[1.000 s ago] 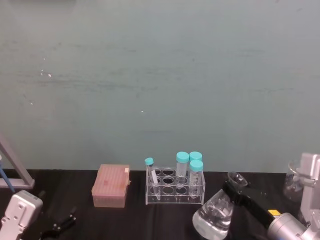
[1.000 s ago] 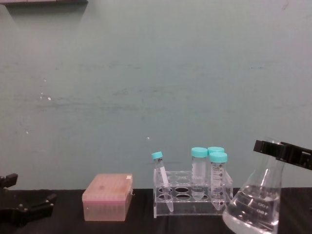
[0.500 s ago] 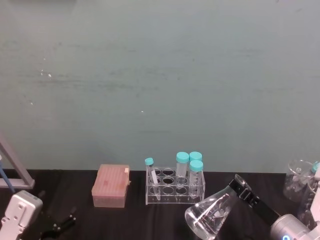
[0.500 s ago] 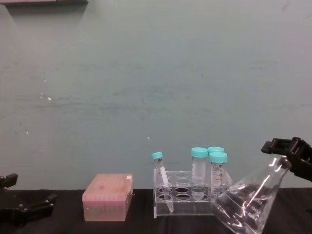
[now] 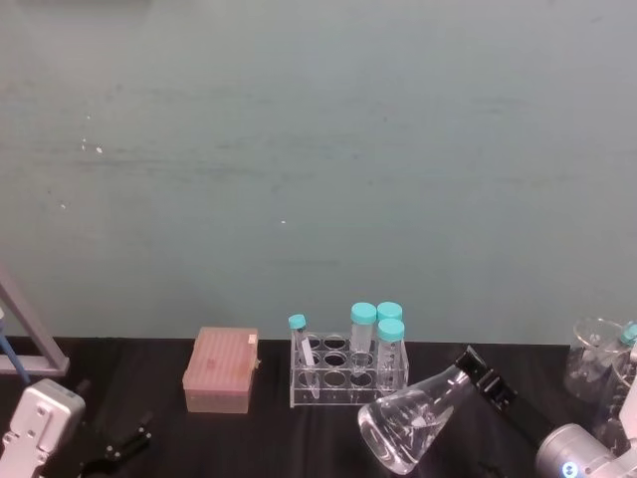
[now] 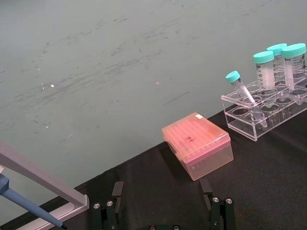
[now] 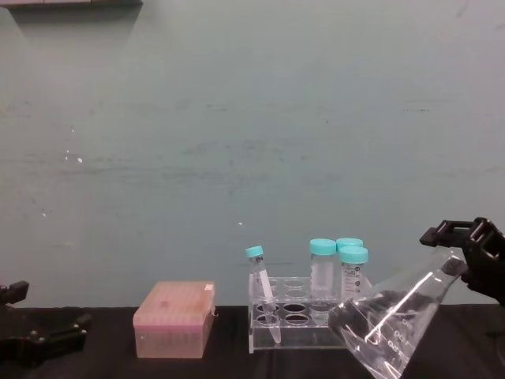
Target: Pick up the beaker with the right gripper, shake it three times, and then put it down.
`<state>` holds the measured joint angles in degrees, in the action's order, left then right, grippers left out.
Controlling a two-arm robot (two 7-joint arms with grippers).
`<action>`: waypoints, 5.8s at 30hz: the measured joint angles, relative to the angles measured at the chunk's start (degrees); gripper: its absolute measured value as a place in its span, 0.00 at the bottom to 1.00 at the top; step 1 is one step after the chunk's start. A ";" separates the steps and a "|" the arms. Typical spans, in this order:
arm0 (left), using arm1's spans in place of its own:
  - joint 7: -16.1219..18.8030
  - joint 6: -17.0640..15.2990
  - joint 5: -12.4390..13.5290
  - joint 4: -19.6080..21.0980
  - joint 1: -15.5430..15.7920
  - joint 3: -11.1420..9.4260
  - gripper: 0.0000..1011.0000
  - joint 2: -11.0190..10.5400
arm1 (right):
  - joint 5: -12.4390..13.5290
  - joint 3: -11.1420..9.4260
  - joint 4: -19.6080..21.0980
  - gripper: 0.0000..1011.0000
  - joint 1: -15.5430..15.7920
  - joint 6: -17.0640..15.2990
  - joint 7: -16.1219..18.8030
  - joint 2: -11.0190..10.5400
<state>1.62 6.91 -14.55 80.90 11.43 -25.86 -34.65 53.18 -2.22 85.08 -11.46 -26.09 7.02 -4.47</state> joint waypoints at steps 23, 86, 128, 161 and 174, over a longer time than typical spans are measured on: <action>0.00 0.00 0.00 0.00 0.00 0.00 0.99 0.00 | -45.80 19.94 -3.85 0.47 -5.08 32.54 4.39 -19.36; 0.00 0.00 0.00 0.00 0.00 0.00 0.99 0.00 | -41.60 13.03 0.91 0.47 -0.38 19.98 10.58 -12.49; 0.00 0.00 0.00 0.00 0.00 0.00 0.99 0.00 | -26.42 8.59 1.41 0.47 0.10 11.84 11.92 -8.23; 0.00 0.00 0.00 0.00 0.00 0.00 0.99 0.00 | -0.59 -1.38 3.27 0.47 2.61 -0.43 8.11 -0.01; 0.00 0.00 0.00 0.00 0.00 0.00 0.99 0.00 | -24.25 10.49 1.31 0.47 0.05 18.45 13.91 -13.72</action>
<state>1.62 6.91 -14.55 80.90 11.43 -25.86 -34.64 28.93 8.27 86.39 -11.41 -7.63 20.93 -18.19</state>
